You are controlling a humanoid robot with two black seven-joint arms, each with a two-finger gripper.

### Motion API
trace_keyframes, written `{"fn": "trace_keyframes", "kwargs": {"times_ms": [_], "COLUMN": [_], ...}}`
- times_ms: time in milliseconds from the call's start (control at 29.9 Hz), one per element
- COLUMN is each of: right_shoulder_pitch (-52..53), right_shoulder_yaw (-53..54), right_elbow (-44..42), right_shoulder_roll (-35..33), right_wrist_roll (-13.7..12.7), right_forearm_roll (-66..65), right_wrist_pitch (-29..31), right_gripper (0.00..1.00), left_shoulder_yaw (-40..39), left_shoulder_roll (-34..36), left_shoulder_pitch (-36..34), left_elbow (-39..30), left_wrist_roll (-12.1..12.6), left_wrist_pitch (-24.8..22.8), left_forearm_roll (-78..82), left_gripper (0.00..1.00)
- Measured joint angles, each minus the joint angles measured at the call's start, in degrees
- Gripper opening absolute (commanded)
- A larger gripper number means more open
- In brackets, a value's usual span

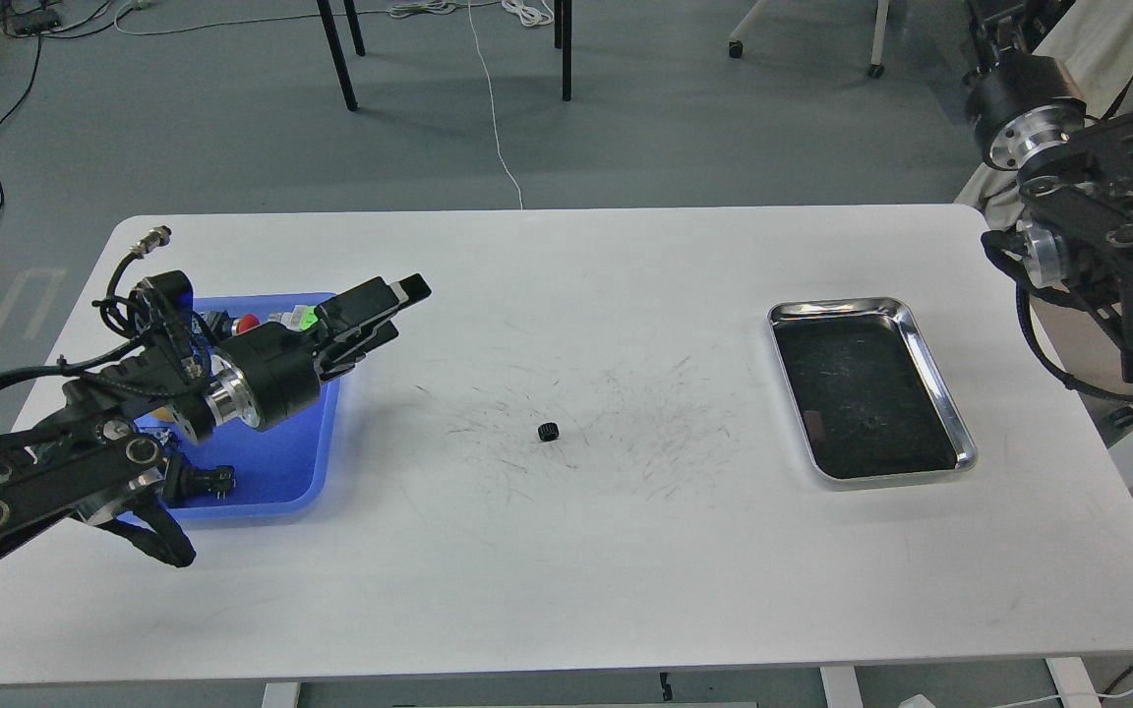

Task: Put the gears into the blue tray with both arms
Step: 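Reach the left gripper from the blue tray toward the black part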

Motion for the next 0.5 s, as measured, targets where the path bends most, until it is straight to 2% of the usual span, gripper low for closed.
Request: {"fn": "trace_keyframes", "kwargs": {"times_ms": [167,334,501], "right_shoulder_pitch": [-0.2,-0.3,-0.7], "right_shoulder_yaw": [0.1,0.2,1.7], "right_elbow": [0.1,0.1,0.4], "right_shoulder_roll": [-0.5,-1.2,-3.5], "right_wrist_roll": [-0.2,-0.7,-3.0], "right_forearm_roll": [2.3,3.6,6.2], "right_wrist_pitch": [0.6,0.6,2.4], "right_gripper": [0.94,0.94,0.94], "left_shoulder_yaw": [2.7,5.5,7.0], "left_shoulder_roll": [0.2,0.5,-0.4], "left_shoulder_pitch": [-0.7,-3.4,-4.0], "left_elbow": [-0.4,-0.4,-0.6], "left_wrist_roll": [-0.1,-5.2,-6.3], "left_wrist_pitch": [-0.4,-0.5,0.1], "left_forearm_roll": [3.6,12.1,21.5], "left_gripper": [0.99,0.98,0.98]}}
